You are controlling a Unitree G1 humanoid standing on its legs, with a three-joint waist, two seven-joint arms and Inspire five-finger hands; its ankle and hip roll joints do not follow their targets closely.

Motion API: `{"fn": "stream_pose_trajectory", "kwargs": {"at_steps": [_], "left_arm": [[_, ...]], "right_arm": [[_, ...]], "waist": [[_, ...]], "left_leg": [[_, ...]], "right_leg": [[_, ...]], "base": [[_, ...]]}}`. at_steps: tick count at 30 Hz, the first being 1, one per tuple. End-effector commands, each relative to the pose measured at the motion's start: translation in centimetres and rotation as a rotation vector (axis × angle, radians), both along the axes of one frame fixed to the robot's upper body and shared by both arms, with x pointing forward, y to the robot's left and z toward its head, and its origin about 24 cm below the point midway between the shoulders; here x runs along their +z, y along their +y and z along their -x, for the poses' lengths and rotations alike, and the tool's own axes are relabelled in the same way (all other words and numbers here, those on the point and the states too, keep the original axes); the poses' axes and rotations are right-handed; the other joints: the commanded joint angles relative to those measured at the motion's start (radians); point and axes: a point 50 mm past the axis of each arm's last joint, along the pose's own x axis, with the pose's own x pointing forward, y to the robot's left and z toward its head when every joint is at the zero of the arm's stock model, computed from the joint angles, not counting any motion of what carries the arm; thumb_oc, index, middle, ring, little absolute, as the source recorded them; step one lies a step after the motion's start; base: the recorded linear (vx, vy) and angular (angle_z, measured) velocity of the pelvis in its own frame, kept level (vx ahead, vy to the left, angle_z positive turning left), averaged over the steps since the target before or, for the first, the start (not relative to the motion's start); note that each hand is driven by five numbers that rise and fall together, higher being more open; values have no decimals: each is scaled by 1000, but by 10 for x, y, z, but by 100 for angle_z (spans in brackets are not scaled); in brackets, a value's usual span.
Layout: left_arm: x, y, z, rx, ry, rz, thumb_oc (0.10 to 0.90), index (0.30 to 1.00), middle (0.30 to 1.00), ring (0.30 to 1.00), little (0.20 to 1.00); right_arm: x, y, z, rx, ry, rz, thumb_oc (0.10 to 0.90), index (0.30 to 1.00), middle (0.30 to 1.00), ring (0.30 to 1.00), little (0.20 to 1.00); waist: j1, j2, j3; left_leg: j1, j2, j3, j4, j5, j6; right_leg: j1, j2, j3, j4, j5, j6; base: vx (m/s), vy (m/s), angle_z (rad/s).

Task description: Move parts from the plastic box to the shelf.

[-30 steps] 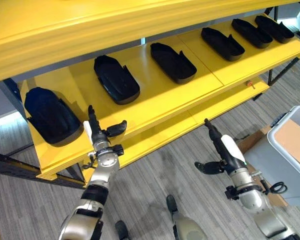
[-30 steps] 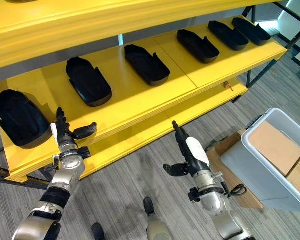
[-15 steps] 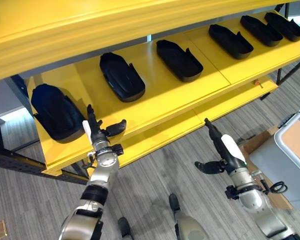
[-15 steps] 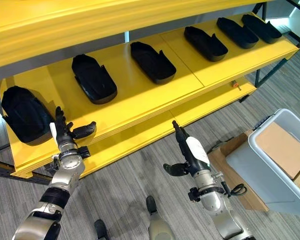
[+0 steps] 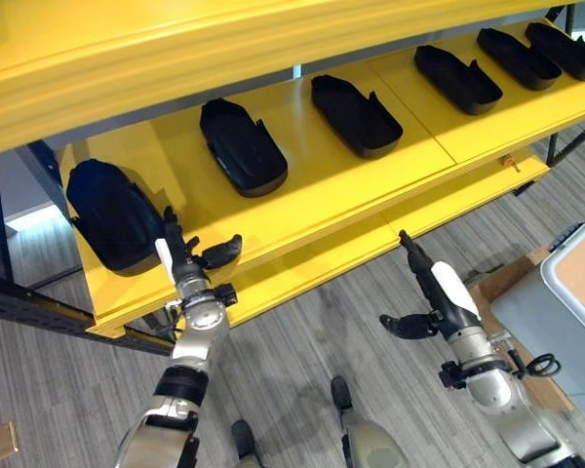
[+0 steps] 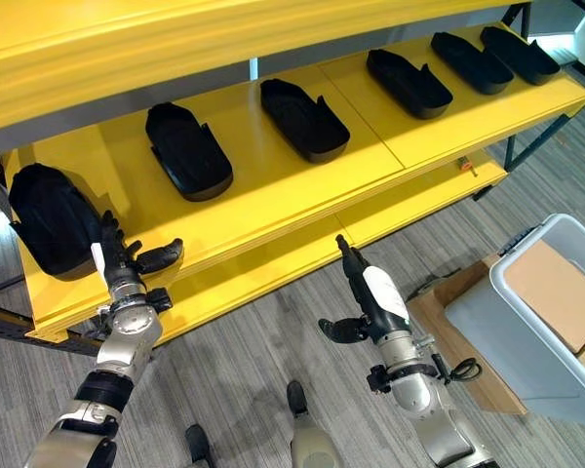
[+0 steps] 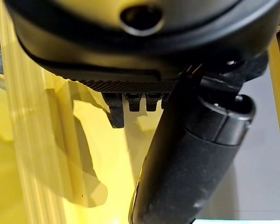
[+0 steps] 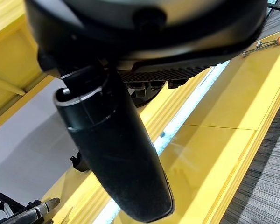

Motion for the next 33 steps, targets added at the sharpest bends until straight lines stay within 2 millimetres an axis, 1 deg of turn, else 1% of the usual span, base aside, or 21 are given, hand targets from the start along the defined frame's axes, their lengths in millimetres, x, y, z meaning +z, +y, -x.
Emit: {"fn": "stream_pose_trajectory", "kwargs": {"at_steps": [1, 13, 33], "left_arm": [[39, 20, -7, 49, -164, -66, 900, 1000, 1000, 1000, 1000], [34, 23, -2, 55, -152, -74, 900, 1000, 1000, 1000, 1000], [30, 25, -1, 60, -137, -71, 900, 1000, 1000, 1000, 1000]], "right_arm": [[50, -3, -10, 19, -248, -23, 900, 1000, 1000, 1000, 1000], [49, -5, -10, 8, -241, -15, 900, 1000, 1000, 1000, 1000], [48, -8, -8, -5, -239, -13, 900, 1000, 1000, 1000, 1000]], "waist": [[28, -43, -42], [34, -43, -46], [36, -44, -49]], "left_leg": [[102, 62, 29, -3, -23, -33], [101, 58, 23, -3, -23, -32], [101, 57, 20, -3, -23, -32]], "right_leg": [[83, -79, -48, 39, -80, 67], [90, -81, -54, 34, -76, 66], [96, -84, -57, 28, -73, 66]], "base": [[0, 0, 0], [0, 0, 0], [-2, 1, 3]]}}
